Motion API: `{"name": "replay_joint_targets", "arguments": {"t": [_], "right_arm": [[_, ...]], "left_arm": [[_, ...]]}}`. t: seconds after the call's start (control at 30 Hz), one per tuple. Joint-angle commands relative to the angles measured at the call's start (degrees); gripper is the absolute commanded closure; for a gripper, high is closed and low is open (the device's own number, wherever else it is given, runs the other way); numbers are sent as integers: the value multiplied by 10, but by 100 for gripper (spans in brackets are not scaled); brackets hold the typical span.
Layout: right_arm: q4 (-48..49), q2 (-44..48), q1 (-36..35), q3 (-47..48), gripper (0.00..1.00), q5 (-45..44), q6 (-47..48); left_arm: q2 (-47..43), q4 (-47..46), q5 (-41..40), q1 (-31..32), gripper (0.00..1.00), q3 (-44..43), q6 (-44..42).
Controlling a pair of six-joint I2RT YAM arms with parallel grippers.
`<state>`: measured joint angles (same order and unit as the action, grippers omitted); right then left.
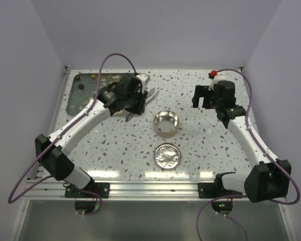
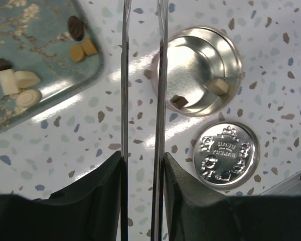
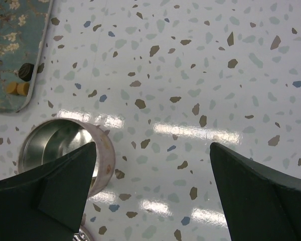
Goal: Pack the chocolate
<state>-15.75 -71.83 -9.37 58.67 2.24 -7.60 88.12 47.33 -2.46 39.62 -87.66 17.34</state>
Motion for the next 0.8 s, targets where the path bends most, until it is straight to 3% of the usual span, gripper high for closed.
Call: {"name": "replay_joint_targets", "arguments": {"t": [0.0,0.27,0.77], "right_arm": [[15,5,-1,18,2,0,-6],[5,0,-1,27,2,1,-4],[5,30,-1,-5,2,1,-8]], "left_arm": [[-29,9,-18,-68,61,-9,-9],[-51,13,-21,-196,61,40,-15],[35,-31,-47,-236,61,83,3]]}}
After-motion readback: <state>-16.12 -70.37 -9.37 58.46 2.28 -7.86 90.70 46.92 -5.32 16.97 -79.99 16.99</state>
